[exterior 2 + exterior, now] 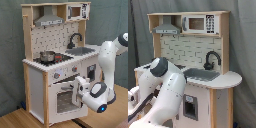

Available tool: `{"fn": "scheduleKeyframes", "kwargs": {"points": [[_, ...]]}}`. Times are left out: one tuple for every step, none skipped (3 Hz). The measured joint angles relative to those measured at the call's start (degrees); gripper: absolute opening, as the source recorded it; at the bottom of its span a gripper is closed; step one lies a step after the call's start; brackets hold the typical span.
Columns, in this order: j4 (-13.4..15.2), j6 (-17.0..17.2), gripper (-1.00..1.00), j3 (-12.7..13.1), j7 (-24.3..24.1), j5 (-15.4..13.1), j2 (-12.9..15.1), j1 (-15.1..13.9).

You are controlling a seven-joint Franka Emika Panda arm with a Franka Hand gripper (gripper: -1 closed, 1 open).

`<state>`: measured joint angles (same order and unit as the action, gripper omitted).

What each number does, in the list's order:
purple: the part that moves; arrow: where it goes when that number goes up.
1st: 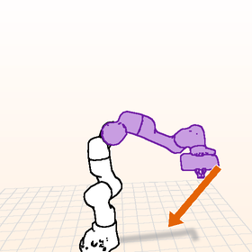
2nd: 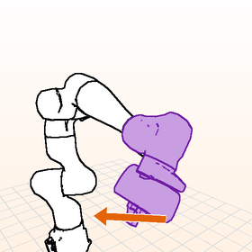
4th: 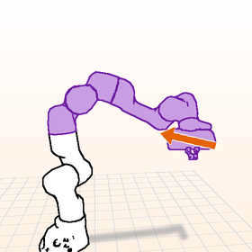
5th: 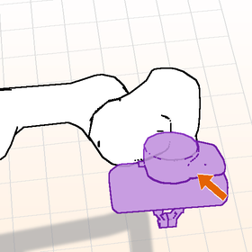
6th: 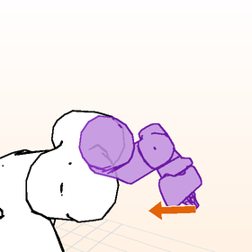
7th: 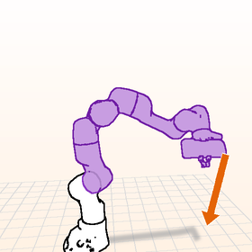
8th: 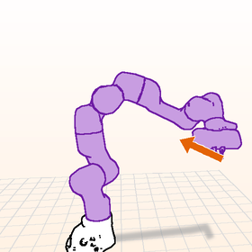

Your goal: Play with the kitchen

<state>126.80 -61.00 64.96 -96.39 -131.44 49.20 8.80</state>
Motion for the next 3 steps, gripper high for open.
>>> {"fn": "scheduleKeyframes", "kwargs": {"points": [[-2.38,2.78,-1.0,0.05,0.0,3.77,0.94,2.8],[-4.11,5.91,-1.0,0.24,-0.31,7.64,1.72,5.33],[-4.47,10.05,-1.0,1.49,-1.3,11.31,2.84,6.86]]}}
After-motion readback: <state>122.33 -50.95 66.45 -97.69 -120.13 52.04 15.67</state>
